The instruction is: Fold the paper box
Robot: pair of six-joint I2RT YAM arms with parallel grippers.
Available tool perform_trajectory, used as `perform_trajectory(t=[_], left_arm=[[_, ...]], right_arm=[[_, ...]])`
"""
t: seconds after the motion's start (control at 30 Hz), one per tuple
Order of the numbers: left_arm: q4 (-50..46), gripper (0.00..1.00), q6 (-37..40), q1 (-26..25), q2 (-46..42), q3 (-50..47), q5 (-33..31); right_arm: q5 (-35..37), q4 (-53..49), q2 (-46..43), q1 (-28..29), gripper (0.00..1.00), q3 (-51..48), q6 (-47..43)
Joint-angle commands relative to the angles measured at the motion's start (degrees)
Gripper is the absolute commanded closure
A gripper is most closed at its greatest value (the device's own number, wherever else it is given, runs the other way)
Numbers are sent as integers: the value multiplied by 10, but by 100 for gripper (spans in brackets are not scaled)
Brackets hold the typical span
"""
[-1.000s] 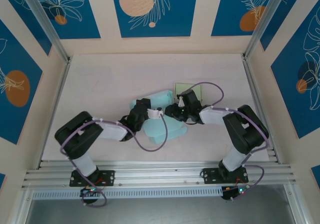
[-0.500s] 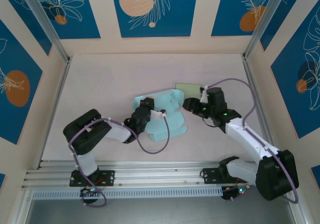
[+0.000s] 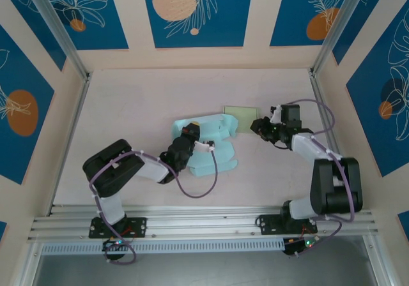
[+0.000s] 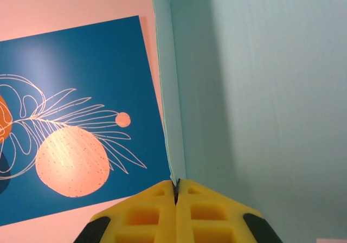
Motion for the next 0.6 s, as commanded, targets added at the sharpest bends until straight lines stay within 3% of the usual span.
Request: perform_trajectory(t=[0.0,0.13,0.37,0.57], left_arm=[[29,100,13,-8,8,10,2],[29,100,8,-8,5,7,5],[30,100,5,-8,9,6,4],[36,100,8,-6,20,6,0]], right_arm=[[-29,30,43,12,74,40,-23],[-2,35,94,32,74,80,-42],[-43,58,183,49,74,149,-54],[-60,96,193,69,74,128,-68]])
